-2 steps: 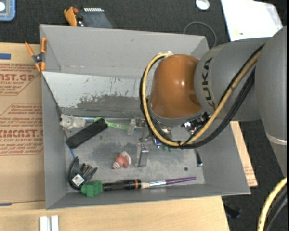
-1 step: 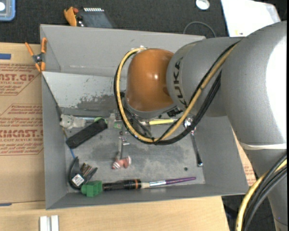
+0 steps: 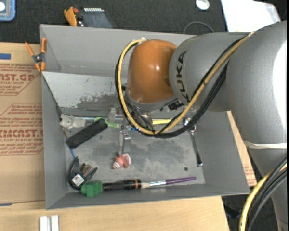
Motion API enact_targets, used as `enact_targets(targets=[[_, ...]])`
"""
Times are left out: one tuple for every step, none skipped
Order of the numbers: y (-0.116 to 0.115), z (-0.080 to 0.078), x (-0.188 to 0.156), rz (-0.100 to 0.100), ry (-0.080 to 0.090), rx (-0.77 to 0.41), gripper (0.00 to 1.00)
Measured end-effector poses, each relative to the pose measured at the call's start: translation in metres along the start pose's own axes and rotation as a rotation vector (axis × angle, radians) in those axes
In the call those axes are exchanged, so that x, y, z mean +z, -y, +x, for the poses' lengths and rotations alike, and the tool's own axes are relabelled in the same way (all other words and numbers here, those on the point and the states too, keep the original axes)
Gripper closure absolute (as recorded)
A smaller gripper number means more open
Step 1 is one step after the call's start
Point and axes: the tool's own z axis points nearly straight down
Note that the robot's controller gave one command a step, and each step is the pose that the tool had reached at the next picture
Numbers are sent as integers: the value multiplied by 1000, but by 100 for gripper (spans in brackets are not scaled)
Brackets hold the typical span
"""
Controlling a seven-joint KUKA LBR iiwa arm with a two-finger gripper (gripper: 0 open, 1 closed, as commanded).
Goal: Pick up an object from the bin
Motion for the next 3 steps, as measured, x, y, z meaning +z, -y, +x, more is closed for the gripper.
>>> enact_targets(targets=[[3,5,-34,0,1,-31,0],[50,7,2,-1,3,-18,0],[45,4,24,0,9,22,0]])
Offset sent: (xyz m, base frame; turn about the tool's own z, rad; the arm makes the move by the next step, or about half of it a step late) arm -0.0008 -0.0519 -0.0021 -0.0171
